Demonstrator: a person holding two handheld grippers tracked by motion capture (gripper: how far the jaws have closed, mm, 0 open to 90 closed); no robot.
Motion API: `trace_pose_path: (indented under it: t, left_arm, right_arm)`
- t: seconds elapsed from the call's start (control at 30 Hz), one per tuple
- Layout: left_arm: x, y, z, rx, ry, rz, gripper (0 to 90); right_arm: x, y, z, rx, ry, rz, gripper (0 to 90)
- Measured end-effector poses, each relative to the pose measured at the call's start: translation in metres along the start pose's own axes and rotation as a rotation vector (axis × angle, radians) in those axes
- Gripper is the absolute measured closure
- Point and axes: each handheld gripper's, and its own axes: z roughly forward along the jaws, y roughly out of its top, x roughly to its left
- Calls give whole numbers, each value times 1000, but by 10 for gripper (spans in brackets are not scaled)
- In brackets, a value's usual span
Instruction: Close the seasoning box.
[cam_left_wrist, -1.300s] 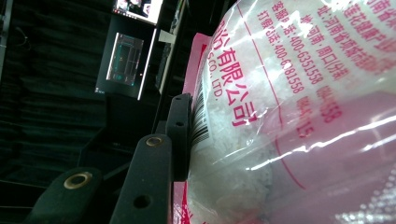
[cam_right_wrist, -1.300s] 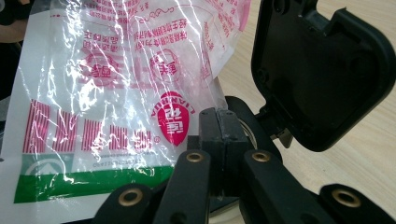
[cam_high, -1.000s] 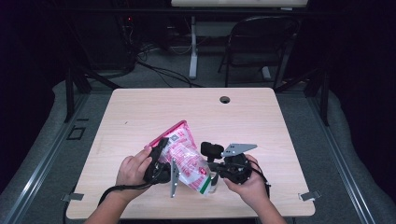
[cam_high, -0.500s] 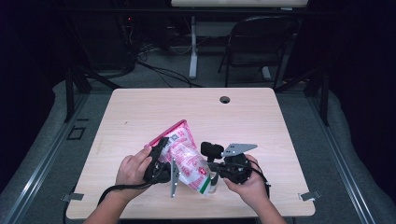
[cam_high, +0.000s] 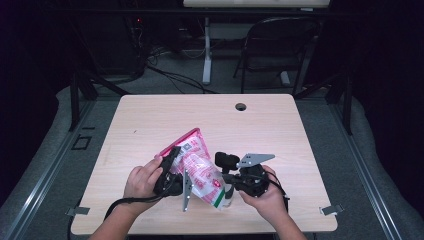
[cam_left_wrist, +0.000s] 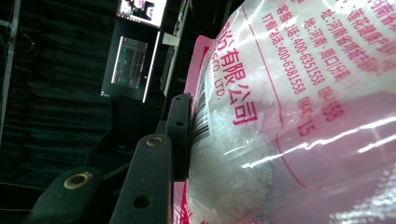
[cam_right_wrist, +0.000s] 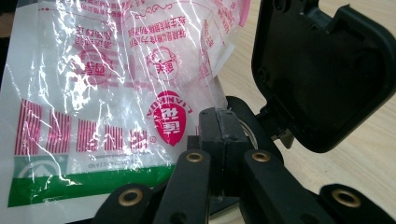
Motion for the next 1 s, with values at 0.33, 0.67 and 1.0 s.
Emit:
trace_pose_path:
  t: [0.33,0.67,1.0]
  left_arm:
    - [1,1,0,-3,3,1,702]
    - [1,2,0,-5,8,6,702]
    - [2,3,-1,-3,6,10,701]
  right_arm:
    - [0,0,0,0,-1,0,900]
    - [0,0,0,-1,-1,4,900]
    - [0,-1,1,-4,-1,4,900]
